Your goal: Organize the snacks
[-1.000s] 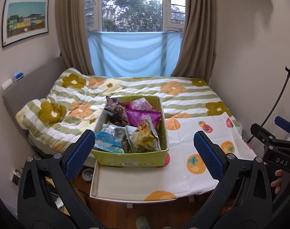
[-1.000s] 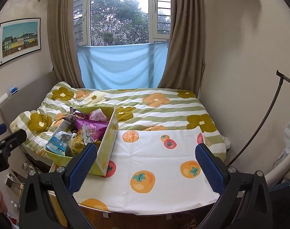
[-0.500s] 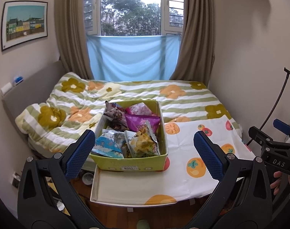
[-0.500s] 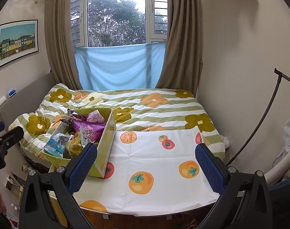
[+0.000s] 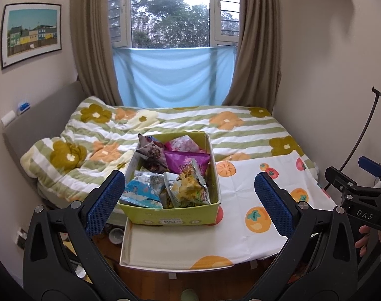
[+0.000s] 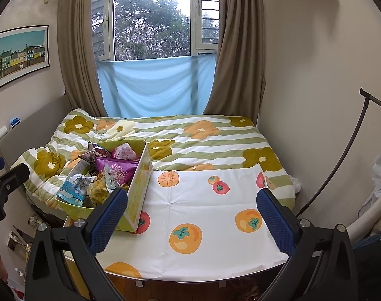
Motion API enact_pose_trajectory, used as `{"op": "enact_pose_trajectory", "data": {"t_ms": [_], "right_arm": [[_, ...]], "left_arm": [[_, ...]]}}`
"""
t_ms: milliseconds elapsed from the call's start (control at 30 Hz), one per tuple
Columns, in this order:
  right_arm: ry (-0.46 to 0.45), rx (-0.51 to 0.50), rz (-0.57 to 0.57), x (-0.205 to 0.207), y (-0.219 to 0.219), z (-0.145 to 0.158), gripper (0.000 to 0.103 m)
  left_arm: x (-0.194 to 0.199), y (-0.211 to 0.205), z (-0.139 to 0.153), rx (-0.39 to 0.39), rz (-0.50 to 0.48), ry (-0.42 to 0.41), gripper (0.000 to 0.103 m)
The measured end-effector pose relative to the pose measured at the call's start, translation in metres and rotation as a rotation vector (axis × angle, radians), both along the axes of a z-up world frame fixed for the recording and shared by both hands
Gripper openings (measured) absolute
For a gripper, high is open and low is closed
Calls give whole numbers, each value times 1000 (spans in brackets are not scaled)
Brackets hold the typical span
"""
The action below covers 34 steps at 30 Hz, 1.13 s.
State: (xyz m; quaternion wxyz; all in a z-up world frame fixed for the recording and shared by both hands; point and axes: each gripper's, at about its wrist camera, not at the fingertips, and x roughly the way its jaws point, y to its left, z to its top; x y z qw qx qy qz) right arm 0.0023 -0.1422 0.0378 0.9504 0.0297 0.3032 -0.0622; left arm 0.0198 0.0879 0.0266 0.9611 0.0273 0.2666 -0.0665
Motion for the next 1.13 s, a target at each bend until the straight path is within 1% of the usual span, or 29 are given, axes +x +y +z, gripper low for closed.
{"op": "enact_pose_trajectory", "data": {"t_ms": [267,633,833,1133], "right_arm": [[3,-3,-1,-2,1,-1,102],[4,-2,-1,-1,1,-1,102],[3,-3,-1,-1,1,-1,102],[9,-3,0,0,2,-1,102]], "left_arm": [[-3,-2,0,-7,-8,-6,102],[-1,-1,0,11,22,-2,102],[2,5,-1,-9,31,4,102],[6,6,-4,6,46,-8,102]]}}
